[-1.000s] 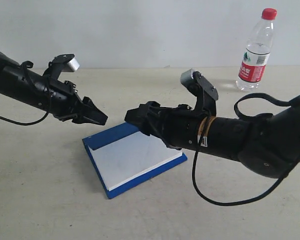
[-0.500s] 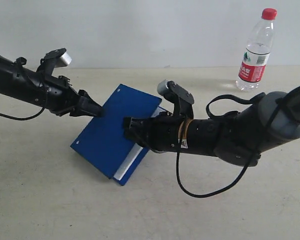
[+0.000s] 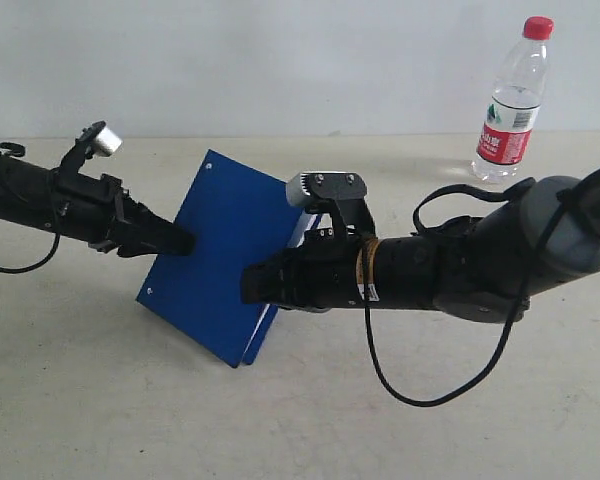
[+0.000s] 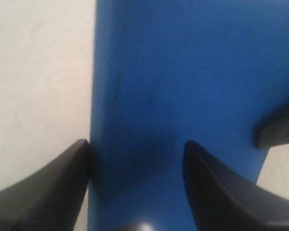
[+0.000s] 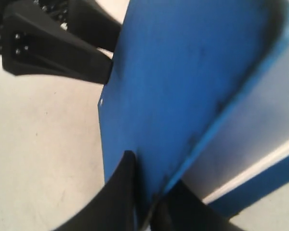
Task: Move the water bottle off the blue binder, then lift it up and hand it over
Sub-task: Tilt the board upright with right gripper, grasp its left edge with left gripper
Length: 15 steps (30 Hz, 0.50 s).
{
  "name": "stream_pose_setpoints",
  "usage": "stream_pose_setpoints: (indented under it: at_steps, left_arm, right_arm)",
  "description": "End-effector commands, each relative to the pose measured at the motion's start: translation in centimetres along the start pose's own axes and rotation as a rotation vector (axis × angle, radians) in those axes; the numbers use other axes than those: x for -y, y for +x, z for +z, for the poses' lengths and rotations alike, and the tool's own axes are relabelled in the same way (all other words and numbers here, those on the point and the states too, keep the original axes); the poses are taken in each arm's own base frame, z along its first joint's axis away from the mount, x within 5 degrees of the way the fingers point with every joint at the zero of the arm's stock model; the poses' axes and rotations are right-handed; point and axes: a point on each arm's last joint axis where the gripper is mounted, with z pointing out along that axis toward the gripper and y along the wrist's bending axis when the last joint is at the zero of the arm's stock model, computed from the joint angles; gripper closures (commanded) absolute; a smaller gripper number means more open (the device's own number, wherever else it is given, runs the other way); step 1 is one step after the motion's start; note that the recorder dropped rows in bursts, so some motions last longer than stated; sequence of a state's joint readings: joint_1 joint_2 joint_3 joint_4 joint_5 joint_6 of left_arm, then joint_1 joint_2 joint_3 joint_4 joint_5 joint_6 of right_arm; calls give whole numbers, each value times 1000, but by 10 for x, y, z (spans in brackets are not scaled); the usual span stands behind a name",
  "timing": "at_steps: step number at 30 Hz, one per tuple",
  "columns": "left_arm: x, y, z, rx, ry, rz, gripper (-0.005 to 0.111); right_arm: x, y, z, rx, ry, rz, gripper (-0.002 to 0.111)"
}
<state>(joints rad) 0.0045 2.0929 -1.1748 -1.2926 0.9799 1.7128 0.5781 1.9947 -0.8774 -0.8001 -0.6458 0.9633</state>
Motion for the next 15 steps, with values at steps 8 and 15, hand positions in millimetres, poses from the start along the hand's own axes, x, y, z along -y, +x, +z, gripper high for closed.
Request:
stream_pose_setpoints:
  at_steps: [8,15]
  left_arm:
    - [-2,-21,-2,148,27,136,53]
    - [-7,-24,2,164,50,265,53]
  right_arm:
    - [24,7,-13,-118,-9,-239,108]
    - [43,12,-35,-207,-159,-414,108]
